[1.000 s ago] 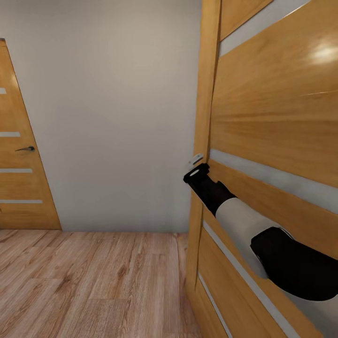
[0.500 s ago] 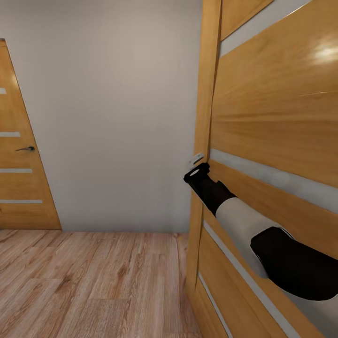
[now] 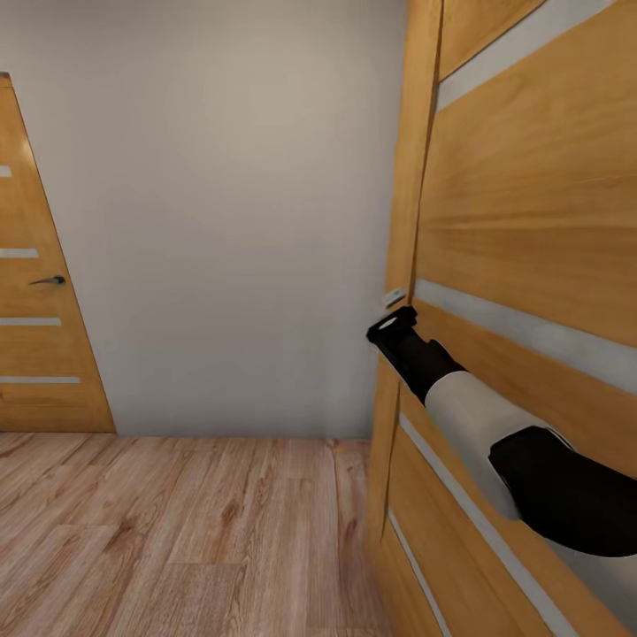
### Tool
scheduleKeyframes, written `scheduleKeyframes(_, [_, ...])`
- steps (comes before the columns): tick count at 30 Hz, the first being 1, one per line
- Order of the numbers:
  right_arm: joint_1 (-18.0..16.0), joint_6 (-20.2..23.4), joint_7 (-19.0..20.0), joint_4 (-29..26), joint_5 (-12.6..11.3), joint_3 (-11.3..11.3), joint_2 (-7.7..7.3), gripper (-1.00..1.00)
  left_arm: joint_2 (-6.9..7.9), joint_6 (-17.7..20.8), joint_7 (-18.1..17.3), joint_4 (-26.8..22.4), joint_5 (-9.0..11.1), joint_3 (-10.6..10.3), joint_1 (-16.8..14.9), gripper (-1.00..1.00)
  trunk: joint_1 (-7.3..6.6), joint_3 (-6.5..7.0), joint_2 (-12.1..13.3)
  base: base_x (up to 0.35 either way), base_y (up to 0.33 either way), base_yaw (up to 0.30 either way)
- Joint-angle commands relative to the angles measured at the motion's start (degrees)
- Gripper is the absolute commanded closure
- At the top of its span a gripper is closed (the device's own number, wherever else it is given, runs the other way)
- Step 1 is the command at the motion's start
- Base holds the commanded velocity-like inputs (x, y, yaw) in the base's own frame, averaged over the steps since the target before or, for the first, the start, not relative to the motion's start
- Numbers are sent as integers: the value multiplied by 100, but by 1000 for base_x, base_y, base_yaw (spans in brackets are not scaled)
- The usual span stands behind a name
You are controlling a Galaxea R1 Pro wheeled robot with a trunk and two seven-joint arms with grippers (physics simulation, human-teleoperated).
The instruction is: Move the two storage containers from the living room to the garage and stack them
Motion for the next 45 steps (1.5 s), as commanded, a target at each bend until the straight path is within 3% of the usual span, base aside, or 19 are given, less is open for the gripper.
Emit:
scheduleKeyframes(1, [-5, 52, -18, -3, 72, 12, -53, -100, -2, -10, 2, -6, 59, 0, 1, -100, 0, -6, -3, 0, 0, 0])
scheduleKeyframes(15, [-5, 52, -20, -3, 72, -38, -431, -100, -2, -10, 2, -6, 59, 0, 1, -100, 0, -6, -3, 0, 0, 0])
scheduleKeyframes(20, [-5, 57, -16, -3, 72, -172, -675, -100, -2, -10, 2, -5, 59, 0, 1, -100, 0, -6, -3, 0, 0, 0])
scheduleKeyframes(30, [-5, 61, -16, -3, 72, -231, -774, -100, -2, -10, 2, -7, 59, 0, 1, -100, 0, -6, -3, 0, 0, 0])
scheduleKeyframes(31, [-5, 61, -15, -3, 72, -249, -851, -100, -2, -10, 2, -6, 59, 0, 1, -100, 0, -6, -3, 0, 0, 0])
scheduleKeyframes(45, [-5, 65, -17, -3, 72, -287, -1075, -100, -9, -10, 2, -6, 59, 0, 1, -100, 0, -6, -3, 0, 0, 0])
